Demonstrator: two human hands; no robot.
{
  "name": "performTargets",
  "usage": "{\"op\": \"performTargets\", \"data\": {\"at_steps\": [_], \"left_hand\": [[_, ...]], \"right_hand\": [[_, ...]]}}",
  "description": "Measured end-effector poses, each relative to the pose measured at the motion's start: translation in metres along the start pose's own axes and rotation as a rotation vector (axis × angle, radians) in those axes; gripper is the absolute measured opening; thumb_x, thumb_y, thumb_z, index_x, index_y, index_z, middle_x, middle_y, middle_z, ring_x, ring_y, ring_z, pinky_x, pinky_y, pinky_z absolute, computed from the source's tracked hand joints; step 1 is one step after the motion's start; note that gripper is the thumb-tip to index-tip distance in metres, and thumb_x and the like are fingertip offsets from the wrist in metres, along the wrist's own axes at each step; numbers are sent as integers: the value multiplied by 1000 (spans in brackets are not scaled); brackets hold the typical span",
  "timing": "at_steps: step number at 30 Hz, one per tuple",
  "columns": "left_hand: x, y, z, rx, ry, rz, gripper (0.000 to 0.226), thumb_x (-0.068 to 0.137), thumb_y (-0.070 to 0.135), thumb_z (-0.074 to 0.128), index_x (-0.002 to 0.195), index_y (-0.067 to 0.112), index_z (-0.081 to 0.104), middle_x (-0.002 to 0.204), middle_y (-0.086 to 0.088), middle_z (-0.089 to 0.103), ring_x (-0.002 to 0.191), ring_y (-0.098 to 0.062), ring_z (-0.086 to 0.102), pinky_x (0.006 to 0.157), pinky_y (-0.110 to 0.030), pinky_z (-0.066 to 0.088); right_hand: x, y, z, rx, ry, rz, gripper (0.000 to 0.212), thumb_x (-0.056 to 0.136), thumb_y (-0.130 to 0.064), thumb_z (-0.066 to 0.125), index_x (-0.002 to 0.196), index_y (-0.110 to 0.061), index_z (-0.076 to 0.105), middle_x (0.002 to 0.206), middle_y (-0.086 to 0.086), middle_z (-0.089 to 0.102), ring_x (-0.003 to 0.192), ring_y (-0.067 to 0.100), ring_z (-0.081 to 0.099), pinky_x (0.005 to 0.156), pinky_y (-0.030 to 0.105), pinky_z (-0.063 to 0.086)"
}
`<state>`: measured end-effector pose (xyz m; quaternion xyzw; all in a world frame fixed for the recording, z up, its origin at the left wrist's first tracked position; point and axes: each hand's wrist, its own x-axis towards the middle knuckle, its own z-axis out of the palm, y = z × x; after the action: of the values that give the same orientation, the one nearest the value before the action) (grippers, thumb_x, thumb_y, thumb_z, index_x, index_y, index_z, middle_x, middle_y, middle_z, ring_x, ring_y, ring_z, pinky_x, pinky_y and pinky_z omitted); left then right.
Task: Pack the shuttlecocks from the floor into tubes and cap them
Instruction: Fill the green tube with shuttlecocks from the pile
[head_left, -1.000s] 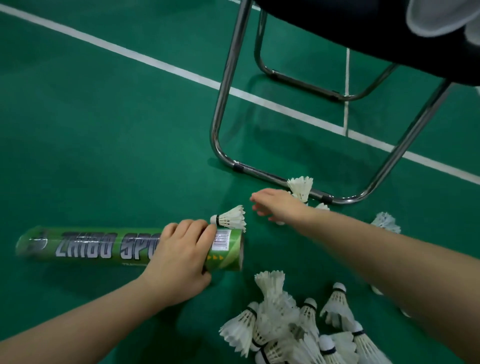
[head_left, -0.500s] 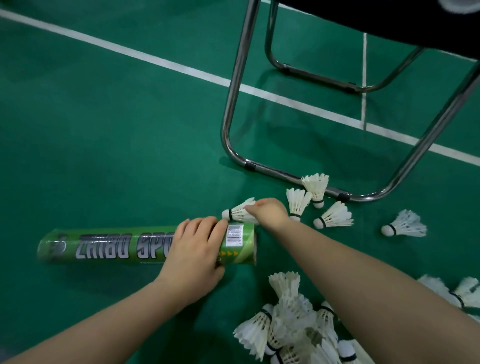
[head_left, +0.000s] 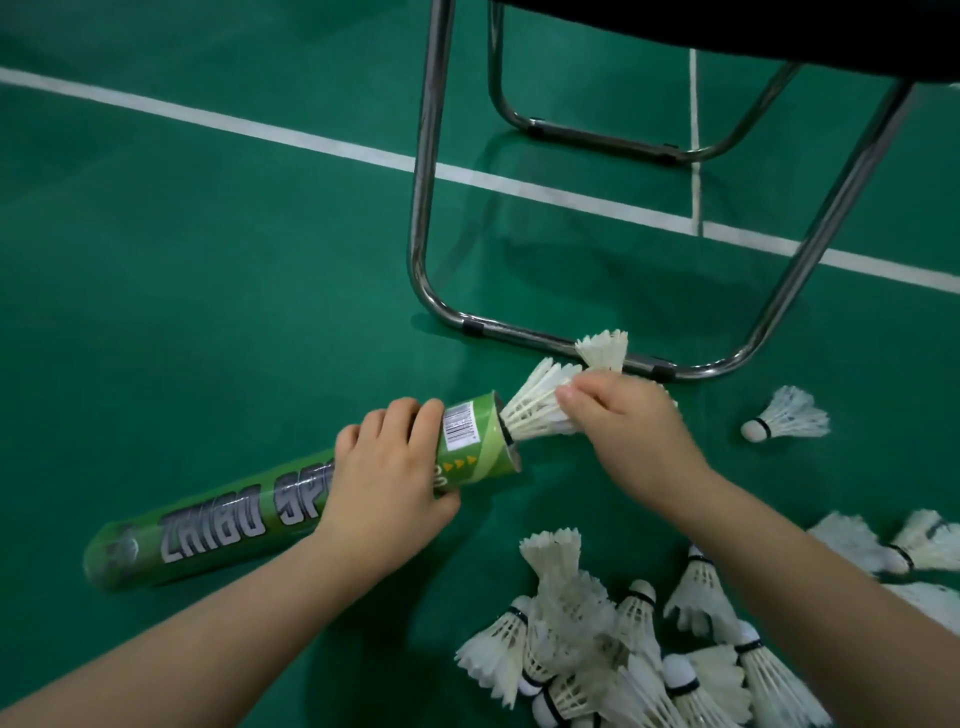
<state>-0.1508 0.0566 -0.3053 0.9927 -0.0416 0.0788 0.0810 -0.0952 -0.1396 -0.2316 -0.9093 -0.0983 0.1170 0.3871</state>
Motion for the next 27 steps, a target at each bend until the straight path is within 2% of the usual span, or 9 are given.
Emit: {"op": "performTargets", "data": {"at_steps": [3,7,9,11,17,21,24,25,27], "left_hand": [[2,15,1,-17,9,6,78,47,38,78,112,15,44,98,-6,58,81,-29,59,70,-40,46],[6,23,-1,-25,18,-1,78,47,38,78,112,14,43,98,-7,58,81,-29,59,70,-40,46],[5,23,-1,-21,25,6,79,45,38,78,112,14,43,97,-7,58,80,-29,59,70,-40,46],[3,28,-1,-7,34,32,82,43,40,79,112,13,44,97,-7,58,79,-29,59,68,-40,47],[2,45,9,8,21,104,83,43,42,81,112,13,45,99,-8,58,80,-28,59,68,-39,47],[11,45,12,-12,7,61,80,45,36,81,113,14,44,99,-7,58,81,-28,59,70,-39,46],[20,43,12,-31,-9,23,77,49,35,79,115,15,45,101,-6,58,85,-28,58,74,-42,45],[22,42,12,-36,-16,11,76,50,35,78,115,15,46,101,-6,57,87,-29,58,76,-42,45],[23,41,13,-38,-24,-6,74,50,33,78,115,14,49,101,-7,57,87,-30,57,76,-43,44]], "right_hand": [[-6,2,7,93,-194,48,35,96,-22,46,66,-5,54,64,1,50,61,13,43,62,31,36],[0,9,3,338,-383,161,25,96,-19,47,86,-14,70,89,0,68,84,10,57,87,32,45],[2,13,-2,432,-514,189,19,92,-22,53,95,-16,71,100,-3,70,95,9,61,90,30,44],[2,18,-1,502,-643,208,29,78,-24,61,103,-12,69,109,0,69,103,13,60,96,35,45],[6,31,14,520,-874,257,35,70,-24,60,104,-31,61,108,-8,64,105,11,55,105,38,39],[19,43,11,592,-727,236,28,78,-32,61,102,-18,65,106,7,68,98,17,61,94,36,45],[41,64,1,871,-330,392,22,91,-27,54,85,-9,66,86,6,69,89,21,64,85,35,48],[49,74,0,821,-158,451,20,91,-25,53,82,-12,65,84,3,69,90,21,63,82,32,48],[65,94,6,407,39,453,14,89,-23,54,96,-18,66,101,0,66,99,20,60,76,26,46]]}}
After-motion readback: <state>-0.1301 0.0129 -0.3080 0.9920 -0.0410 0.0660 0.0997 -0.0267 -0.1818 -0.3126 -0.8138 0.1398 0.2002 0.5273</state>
